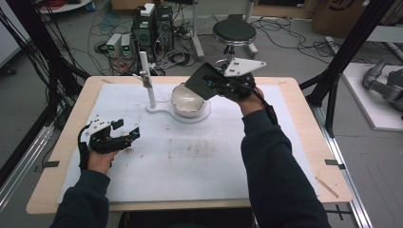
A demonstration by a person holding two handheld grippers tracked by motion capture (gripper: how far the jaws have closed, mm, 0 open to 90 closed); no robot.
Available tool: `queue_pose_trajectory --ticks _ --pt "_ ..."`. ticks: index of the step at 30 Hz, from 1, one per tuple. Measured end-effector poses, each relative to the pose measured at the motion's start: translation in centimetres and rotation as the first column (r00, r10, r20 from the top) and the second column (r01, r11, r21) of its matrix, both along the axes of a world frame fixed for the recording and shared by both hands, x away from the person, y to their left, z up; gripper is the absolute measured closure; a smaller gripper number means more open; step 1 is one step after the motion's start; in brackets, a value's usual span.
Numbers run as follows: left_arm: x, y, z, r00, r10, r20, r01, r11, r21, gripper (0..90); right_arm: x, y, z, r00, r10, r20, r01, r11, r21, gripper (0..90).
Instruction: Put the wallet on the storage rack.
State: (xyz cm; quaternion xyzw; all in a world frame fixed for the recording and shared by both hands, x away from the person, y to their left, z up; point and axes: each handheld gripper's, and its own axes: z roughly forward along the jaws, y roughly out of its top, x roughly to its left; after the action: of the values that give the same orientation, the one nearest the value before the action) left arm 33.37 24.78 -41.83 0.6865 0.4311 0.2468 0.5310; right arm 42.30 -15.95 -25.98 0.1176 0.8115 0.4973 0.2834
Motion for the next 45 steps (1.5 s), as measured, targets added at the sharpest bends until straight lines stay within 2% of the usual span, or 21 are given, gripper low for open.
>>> queue_pose_trajectory --ticks 3,6,7,8,9,10,13,15,16,20,24,25,28,32,35,38,39,40,41,42,45 --pt "0.0 0.0 0.0 1.0000 0.000 0.001 0.000 1.0000 0.000 22.1 0.8 1.1 -0.1 0.9996 0.026 0.015 -0.025 0.9992 -0.031 74.2" --pt "0.0 0.0 0.0 1.0000 0.000 -0.001 0.000 1.0000 -0.004 22.1 1.9 2.7 -1.0 0.9963 0.084 0.021 -0.081 0.9900 -0.116 74.3" --pt "0.0 0.0 0.0 1.0000 0.000 -0.001 0.000 1.0000 -0.004 22.1 1.9 2.7 -1.0 0.9963 0.084 0.021 -0.081 0.9900 -0.116 74.3" --pt "0.0 0.1 0.0 1.0000 0.002 -0.002 -0.002 1.0000 -0.006 22.1 2.3 3.4 -1.7 0.9961 0.085 0.022 -0.080 0.9821 -0.170 74.2" --pt "0.0 0.2 -0.1 1.0000 0.003 -0.001 -0.003 1.0000 -0.008 22.1 2.5 3.6 -2.1 0.9964 0.081 0.025 -0.074 0.9777 -0.197 74.2" --pt "0.0 0.2 -0.1 1.0000 0.003 -0.001 -0.003 1.0000 -0.008 22.1 2.5 3.6 -2.1 0.9964 0.081 0.025 -0.074 0.9777 -0.197 74.2" --pt "-0.1 0.4 0.0 1.0000 0.009 -0.002 -0.009 0.9999 -0.012 22.1 3.3 4.3 -3.3 0.9961 0.079 0.039 -0.066 0.9632 -0.261 74.2" --pt "-0.1 0.3 0.0 0.9999 0.010 -0.003 -0.010 0.9999 -0.012 22.1 3.5 4.5 -3.5 0.9953 0.082 0.050 -0.066 0.9605 -0.270 74.2" --pt "0.0 0.3 -0.1 1.0000 0.007 -0.004 -0.007 0.9999 -0.010 22.1 3.8 4.8 -4.1 0.9940 0.089 0.063 -0.067 0.9525 -0.297 74.2" --pt "0.0 0.4 -0.1 0.9999 0.009 -0.004 -0.009 0.9998 -0.015 22.1 4.6 5.5 -5.2 0.9922 0.098 0.078 -0.066 0.9398 -0.335 74.2" --pt "0.0 0.5 -0.1 0.9999 0.011 -0.004 -0.011 0.9999 -0.012 22.1 4.8 6.4 -6.6 0.9928 0.110 0.048 -0.085 0.9250 -0.371 74.2" --pt "-0.1 0.5 -0.1 0.9999 0.012 -0.004 -0.012 0.9998 -0.014 22.1 4.8 6.4 -6.6 0.9928 0.110 0.048 -0.085 0.9250 -0.371 74.2" --pt "-0.1 0.5 -0.1 1.0000 0.009 -0.003 -0.009 0.9999 -0.015 22.1 4.8 6.6 -7.4 0.9927 0.120 0.012 -0.110 0.9385 -0.327 74.1" --pt "-0.1 0.5 -0.1 1.0000 0.009 -0.003 -0.009 0.9998 -0.018 22.1 4.7 6.8 -7.8 0.9912 0.107 -0.079 -0.125 0.9514 -0.282 70.2" --pt "-0.2 0.5 -0.1 1.0000 0.007 -0.003 -0.007 0.9999 -0.014 22.1 4.7 6.9 -8.1 0.9823 0.087 -0.166 -0.127 0.9605 -0.248 63.4" --pt "-0.2 0.5 -0.1 0.9999 0.011 -0.005 -0.012 0.9997 -0.020 22.1 4.7 6.6 -8.3 0.9702 0.061 -0.234 -0.106 0.9774 -0.183 50.0" --pt "-0.2 0.5 -0.1 0.9999 0.011 -0.004 -0.011 0.9998 -0.019 22.1 4.6 6.4 -8.3 0.9691 0.062 -0.239 -0.104 0.9804 -0.168 48.5" --pt "-0.2 0.5 -0.1 0.9999 0.011 -0.004 -0.011 0.9998 -0.019 22.1 4.3 6.1 -8.4 0.9724 0.058 -0.226 -0.094 0.9837 -0.153 46.8" --pt "-0.2 0.5 -0.1 0.9999 0.010 -0.004 -0.010 0.9998 -0.018 22.1 4.3 6.1 -8.4 0.9724 0.058 -0.226 -0.094 0.9837 -0.153 46.8" --pt "-0.1 0.5 -0.1 1.0000 0.008 -0.004 -0.008 0.9998 -0.017 22.1 3.8 5.5 -8.5 0.9684 0.059 -0.242 -0.094 0.9866 -0.134 42.2" --pt "-0.1 0.4 -0.1 1.0000 0.008 -0.006 -0.008 0.9998 -0.018 22.1 3.3 4.9 -8.2 0.9510 0.069 -0.301 -0.113 0.9848 -0.132 41.3"
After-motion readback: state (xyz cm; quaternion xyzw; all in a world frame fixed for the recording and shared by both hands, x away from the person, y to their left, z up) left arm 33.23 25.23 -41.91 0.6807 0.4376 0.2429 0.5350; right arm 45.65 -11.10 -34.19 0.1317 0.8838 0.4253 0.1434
